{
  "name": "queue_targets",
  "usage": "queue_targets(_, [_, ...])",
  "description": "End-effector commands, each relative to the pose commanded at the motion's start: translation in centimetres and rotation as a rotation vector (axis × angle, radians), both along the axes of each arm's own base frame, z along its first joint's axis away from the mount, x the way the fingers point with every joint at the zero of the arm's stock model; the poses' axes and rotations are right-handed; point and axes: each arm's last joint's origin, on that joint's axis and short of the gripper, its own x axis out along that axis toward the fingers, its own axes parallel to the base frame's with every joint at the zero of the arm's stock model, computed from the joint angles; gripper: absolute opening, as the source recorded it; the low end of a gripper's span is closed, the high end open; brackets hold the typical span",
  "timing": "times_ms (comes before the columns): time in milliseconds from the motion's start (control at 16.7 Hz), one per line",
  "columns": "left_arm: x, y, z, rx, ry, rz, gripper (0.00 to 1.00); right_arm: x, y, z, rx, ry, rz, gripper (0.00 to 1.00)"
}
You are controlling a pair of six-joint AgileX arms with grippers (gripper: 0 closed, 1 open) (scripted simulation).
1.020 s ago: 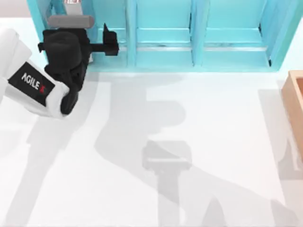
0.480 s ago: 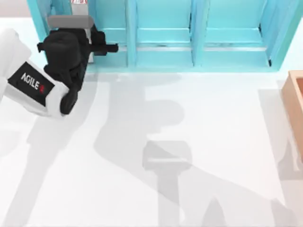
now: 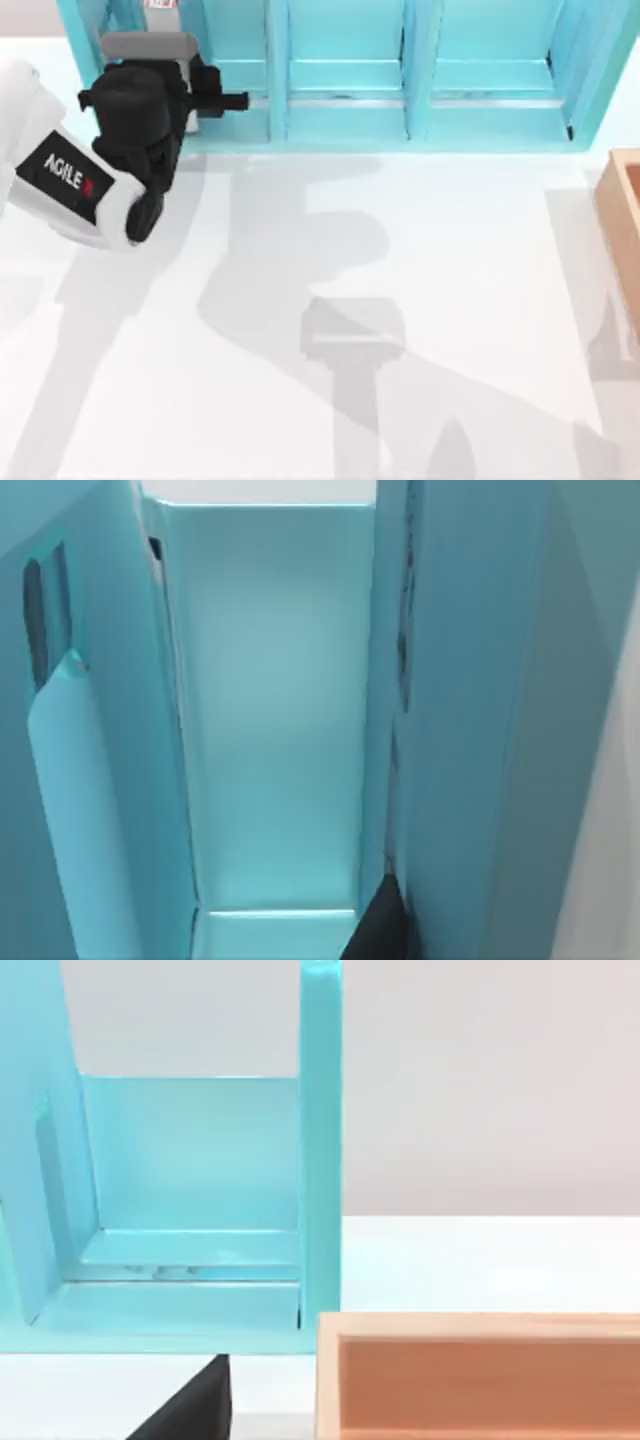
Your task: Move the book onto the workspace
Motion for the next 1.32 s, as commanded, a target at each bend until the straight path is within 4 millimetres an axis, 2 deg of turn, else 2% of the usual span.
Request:
queue_targets(420, [-0.2,-0.3,0.5,-0.001,-0.003,-0.005,0.00,0.0,0.0,0.0,0.000,0.000,0.000,1.00])
queue_targets(540, [-0.6,-0.6,2.1,-0.005,-0.007,-0.004,0.00,0.0,0.0,0.0,0.000,0.000,0.000,1.00])
queue_targets(660, [-1.7,-1.0,4.7,-0.008,-0.011,0.001,0.00,0.0,0.0,0.0,0.000,0.000,0.000,1.00])
queue_targets(840, [-4.7,-1.4,10.3,-0.016,-0.026,0.007,0.00,0.0,0.0,0.0,0.000,0.000,0.000,1.00])
queue_targets(960, [-7.8,-1.4,14.3,-0.023,-0.041,0.008,0.00,0.0,0.0,0.0,0.000,0.000,0.000,1.00])
queue_targets(1080, [-11.4,-1.1,17.3,-0.027,-0.049,0.006,0.00,0.0,0.0,0.0,0.000,0.000,0.000,1.00])
queue_targets(1200, [-14.8,-0.7,19.2,-0.024,-0.045,0.003,0.00,0.0,0.0,0.0,0.000,0.000,0.000,1.00])
queue_targets(1320, [-17.4,-0.3,20.0,-0.016,-0.029,0.000,0.00,0.0,0.0,0.0,0.000,0.000,0.000,1.00])
